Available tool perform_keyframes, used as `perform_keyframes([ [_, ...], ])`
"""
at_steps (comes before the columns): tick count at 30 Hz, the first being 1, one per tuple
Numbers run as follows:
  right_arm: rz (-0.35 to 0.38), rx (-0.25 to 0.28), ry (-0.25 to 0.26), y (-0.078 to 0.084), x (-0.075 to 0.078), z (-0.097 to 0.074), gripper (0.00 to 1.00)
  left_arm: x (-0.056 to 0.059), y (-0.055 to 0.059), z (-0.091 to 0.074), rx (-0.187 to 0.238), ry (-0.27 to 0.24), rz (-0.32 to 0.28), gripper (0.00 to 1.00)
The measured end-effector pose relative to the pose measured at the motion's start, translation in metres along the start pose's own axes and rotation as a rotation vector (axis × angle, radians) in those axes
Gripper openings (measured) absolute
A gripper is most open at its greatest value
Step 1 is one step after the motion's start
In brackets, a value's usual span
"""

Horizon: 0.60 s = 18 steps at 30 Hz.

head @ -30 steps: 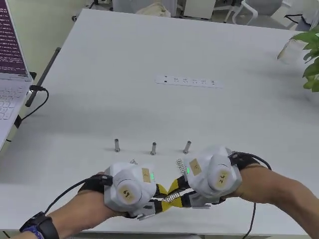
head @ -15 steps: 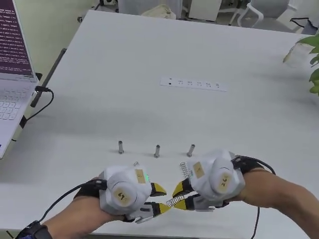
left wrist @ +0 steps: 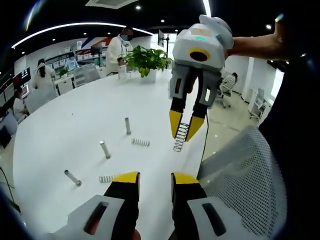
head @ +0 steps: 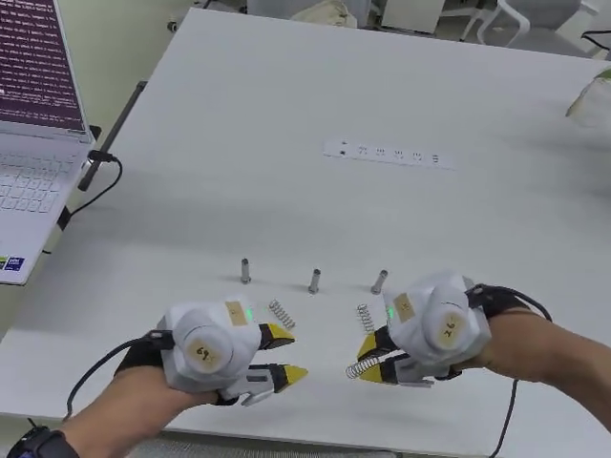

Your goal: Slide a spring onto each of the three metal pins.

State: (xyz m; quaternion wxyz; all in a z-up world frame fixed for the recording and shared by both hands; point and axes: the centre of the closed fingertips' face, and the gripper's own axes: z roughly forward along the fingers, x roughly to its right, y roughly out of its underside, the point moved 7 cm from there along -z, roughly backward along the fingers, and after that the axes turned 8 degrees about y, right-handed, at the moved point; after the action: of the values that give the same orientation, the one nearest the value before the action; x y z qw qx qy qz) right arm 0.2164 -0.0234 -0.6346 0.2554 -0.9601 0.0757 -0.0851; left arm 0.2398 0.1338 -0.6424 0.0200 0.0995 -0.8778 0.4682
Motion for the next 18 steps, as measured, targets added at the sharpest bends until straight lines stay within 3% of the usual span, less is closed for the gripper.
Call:
perform_keyframes([
  [18,-0.049,-0.035,-0.013,-0.007,0.023,0.003,0.08,-0.026,0.024,-0.038,0.031,-0.148,-0.103,0.25],
])
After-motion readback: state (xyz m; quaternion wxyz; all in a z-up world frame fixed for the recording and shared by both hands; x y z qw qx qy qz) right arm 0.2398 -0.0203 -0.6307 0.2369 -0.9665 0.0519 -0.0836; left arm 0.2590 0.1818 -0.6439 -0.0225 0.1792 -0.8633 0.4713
